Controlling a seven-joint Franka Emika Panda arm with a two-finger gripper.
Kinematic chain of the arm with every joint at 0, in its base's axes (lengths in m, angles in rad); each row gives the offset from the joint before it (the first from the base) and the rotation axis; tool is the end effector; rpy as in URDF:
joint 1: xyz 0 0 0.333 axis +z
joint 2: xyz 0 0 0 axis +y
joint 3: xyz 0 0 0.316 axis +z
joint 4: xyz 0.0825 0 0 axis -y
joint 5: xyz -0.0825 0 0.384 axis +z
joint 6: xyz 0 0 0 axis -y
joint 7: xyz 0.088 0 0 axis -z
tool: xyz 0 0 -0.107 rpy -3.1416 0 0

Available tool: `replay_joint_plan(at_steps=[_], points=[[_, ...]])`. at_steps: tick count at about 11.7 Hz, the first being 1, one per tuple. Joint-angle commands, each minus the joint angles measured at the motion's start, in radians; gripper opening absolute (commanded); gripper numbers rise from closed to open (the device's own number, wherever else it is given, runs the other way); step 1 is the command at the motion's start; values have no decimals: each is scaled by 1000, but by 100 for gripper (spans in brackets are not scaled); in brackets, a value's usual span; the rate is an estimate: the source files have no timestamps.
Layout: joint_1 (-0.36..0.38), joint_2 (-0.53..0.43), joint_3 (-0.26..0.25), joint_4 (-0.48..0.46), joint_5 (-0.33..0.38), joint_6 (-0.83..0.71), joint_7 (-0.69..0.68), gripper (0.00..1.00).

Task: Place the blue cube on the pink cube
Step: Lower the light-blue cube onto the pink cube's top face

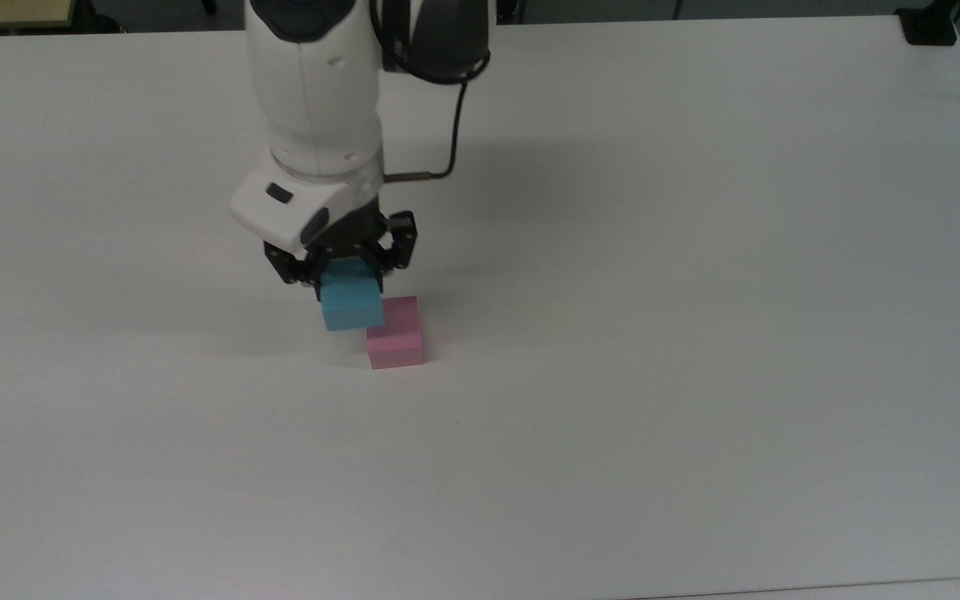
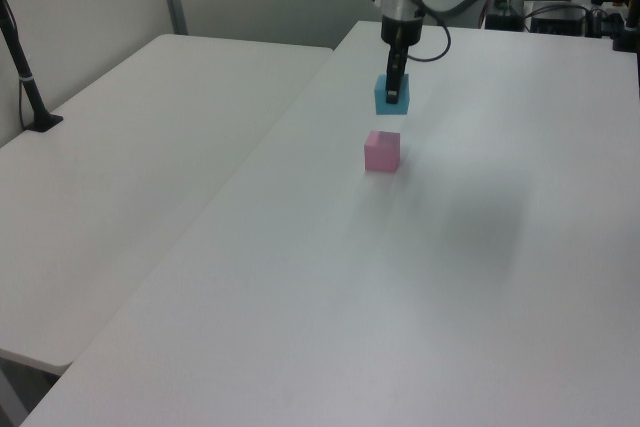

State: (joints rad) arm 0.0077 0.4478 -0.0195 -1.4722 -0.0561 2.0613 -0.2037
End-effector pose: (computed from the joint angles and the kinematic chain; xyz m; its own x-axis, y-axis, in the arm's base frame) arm 0.7024 -0.0090 0.4349 0.9676 0.2194 0.1247 0.2094 -0.9738 0.0882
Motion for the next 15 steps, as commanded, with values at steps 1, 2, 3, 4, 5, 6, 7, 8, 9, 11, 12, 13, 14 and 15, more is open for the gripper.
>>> replay_joint_plan(at_steps=[1,2,3,4,5,6,7,8,9,11,12,13,14,15], points=[[5,34,30,13,21,56,137,46],[5,34,30,13,63,59,147,45],[6,34,30,13,96,60,148,45],[6,34,30,9,104,80,153,45],[8,32,30,-8,98,86,152,45],[8,32,33,-11,93,86,144,45],[8,32,35,-17,84,88,142,45],[8,32,35,-19,76,88,139,45],[8,32,35,-25,65,88,139,45],[8,28,35,-36,52,86,138,45],[8,26,35,-43,45,86,138,45],[11,22,35,-53,27,86,138,45],[12,22,35,-62,15,88,139,45],[14,20,36,-65,9,88,141,44]])
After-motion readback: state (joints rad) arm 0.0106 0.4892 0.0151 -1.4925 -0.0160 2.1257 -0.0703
